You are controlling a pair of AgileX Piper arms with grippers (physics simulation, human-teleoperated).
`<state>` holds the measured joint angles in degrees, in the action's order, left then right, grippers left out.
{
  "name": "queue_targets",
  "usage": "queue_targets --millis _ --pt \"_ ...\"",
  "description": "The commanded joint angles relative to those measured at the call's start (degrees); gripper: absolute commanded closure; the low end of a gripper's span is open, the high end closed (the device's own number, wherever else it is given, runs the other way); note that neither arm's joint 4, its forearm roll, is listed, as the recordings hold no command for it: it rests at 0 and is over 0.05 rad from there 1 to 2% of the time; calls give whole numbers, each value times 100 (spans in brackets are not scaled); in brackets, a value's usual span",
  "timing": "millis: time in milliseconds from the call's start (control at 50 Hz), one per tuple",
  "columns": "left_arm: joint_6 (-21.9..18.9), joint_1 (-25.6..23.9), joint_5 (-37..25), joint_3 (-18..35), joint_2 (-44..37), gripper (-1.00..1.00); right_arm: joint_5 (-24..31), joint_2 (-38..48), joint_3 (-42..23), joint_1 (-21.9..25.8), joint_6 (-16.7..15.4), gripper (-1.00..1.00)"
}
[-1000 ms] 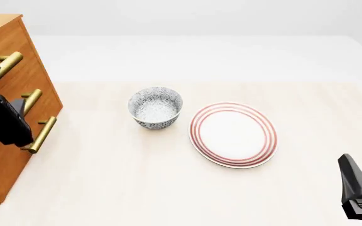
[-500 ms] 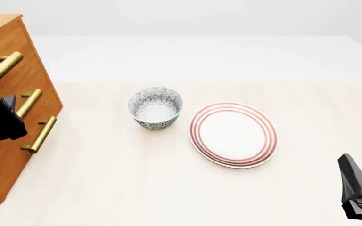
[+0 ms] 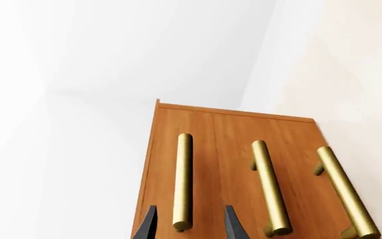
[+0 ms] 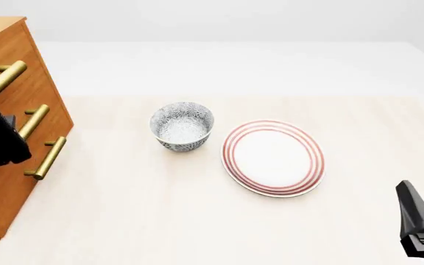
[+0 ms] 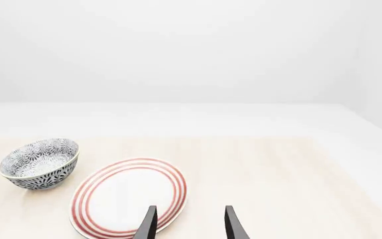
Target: Open the top drawer of the cabinet.
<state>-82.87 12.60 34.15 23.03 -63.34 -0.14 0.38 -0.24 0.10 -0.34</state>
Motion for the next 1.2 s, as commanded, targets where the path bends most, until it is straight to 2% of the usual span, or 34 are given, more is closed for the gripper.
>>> queue_targets --millis 20,460,480,900,1200 --pt "-25 82 69 65 -174 -100 0 0 0 0 0 -100" --pt "11 253 91 128 -343 -100 0 0 0 2 1 -100" --pt "9 271 106 127 -351 100 0 0 0 1 -1 -100" --pt "-210 320 210 -65 -337 100 0 0 0 0 0 -100" --pt "-307 158 20 -73 -107 100 0 0 0 0 -1 -100"
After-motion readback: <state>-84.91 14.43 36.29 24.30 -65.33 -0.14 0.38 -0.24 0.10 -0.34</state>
